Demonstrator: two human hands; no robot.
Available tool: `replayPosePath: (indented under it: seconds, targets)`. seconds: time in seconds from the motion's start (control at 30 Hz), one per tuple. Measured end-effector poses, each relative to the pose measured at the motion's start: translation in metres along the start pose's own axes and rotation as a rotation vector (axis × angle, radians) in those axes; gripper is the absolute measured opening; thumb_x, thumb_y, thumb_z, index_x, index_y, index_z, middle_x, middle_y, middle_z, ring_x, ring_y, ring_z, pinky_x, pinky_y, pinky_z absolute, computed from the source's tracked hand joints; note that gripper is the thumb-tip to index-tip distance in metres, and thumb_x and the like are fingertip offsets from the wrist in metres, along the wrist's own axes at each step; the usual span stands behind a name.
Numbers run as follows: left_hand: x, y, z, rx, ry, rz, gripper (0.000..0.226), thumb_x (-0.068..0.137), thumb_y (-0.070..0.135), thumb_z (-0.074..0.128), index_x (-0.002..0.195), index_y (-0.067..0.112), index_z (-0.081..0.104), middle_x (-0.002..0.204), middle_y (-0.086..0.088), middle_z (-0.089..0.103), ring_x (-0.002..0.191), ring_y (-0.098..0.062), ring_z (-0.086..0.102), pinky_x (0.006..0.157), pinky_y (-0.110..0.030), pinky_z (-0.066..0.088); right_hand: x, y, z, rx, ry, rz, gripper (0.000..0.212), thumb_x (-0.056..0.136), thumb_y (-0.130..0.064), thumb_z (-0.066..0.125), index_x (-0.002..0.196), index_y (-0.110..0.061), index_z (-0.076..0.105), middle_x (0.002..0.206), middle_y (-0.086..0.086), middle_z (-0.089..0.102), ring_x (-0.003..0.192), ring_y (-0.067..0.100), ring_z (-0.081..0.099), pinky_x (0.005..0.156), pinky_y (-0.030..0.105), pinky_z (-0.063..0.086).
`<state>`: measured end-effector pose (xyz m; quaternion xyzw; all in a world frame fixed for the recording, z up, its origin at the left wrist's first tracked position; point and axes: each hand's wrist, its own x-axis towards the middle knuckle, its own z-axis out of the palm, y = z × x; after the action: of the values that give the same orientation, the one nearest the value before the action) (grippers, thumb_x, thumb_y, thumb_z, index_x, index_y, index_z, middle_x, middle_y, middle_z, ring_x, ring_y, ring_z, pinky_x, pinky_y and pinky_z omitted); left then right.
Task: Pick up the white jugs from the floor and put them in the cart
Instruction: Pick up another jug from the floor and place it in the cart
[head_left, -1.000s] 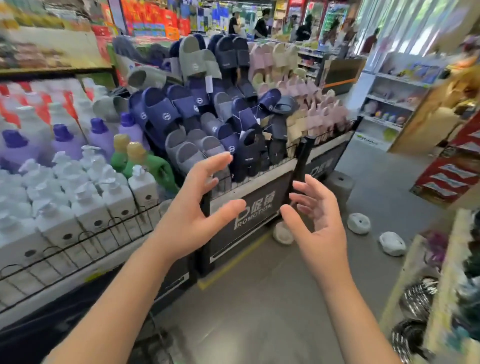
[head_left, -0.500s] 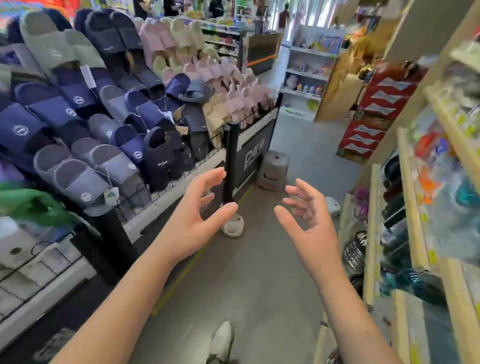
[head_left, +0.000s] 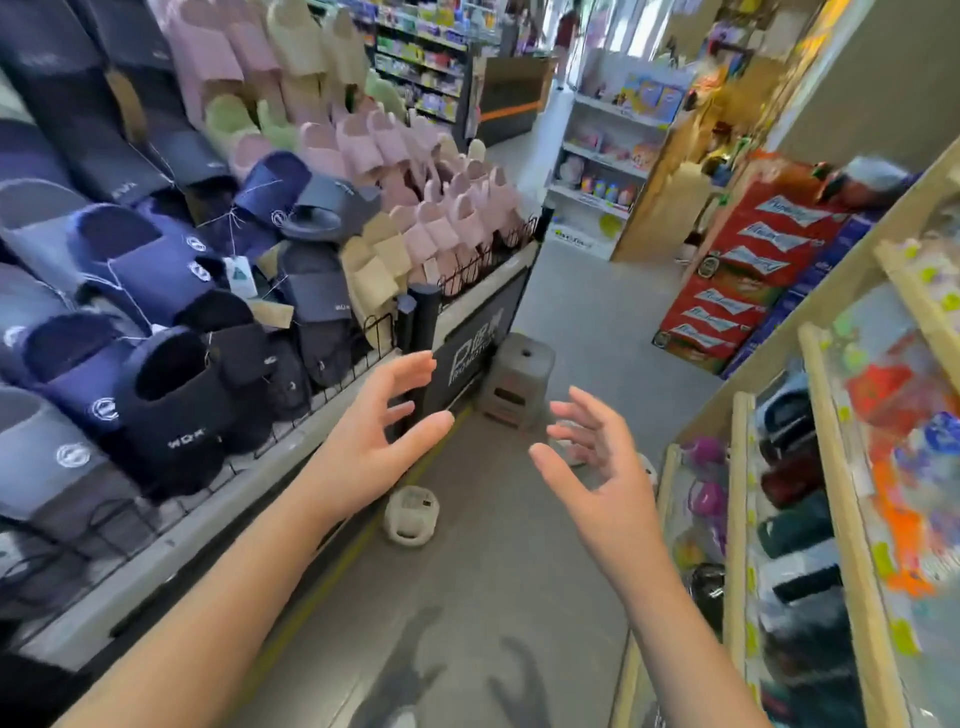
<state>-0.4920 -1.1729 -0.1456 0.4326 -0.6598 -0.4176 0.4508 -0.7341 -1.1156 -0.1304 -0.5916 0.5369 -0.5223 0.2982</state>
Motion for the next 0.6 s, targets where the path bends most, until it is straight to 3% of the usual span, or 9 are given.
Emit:
replayPosePath:
  seconds: [0.13,0.37,0.6]
  targets:
    - [0.073,-0.026,0.011,-0.03,-0.008,-0.051,0.07,0.087,0.063,0.062,0.15,0.04,0.042,0.147,0.026,0.051,0.142,0.004,0.045,0.12,-0.04,0.042,0.068,0.034,0.001,0.0,-0.016,0.03,0.058,0.084,-0.042,0.076,0.138,-0.038,0.056,0.132,-0.018,0.067,0.123,0.012,0.065,0.11,0.041,0.05]
    - [0.165,-0.057,0.037,-0.012,-0.002,-0.109,0.069,0.086,0.063,0.062,0.149,0.04,0.043,0.146,0.022,0.053,0.14,0.007,0.045,0.118,-0.032,0.042,0.174,0.091,0.003,0.025,-0.12,0.046,0.059,0.085,-0.044,0.075,0.14,-0.042,0.053,0.133,-0.02,0.066,0.124,0.011,0.065,0.104,0.023,0.047]
    - [0.232,-0.11,0.052,0.044,0.203,-0.219,0.066,0.094,0.058,0.065,0.152,0.036,0.041,0.149,0.02,0.051,0.141,0.006,0.045,0.119,-0.037,0.043,0.297,0.174,0.033,0.105,-0.377,0.039,0.059,0.091,-0.025,0.079,0.141,-0.04,0.053,0.134,-0.015,0.067,0.125,0.013,0.065,0.108,0.036,0.049]
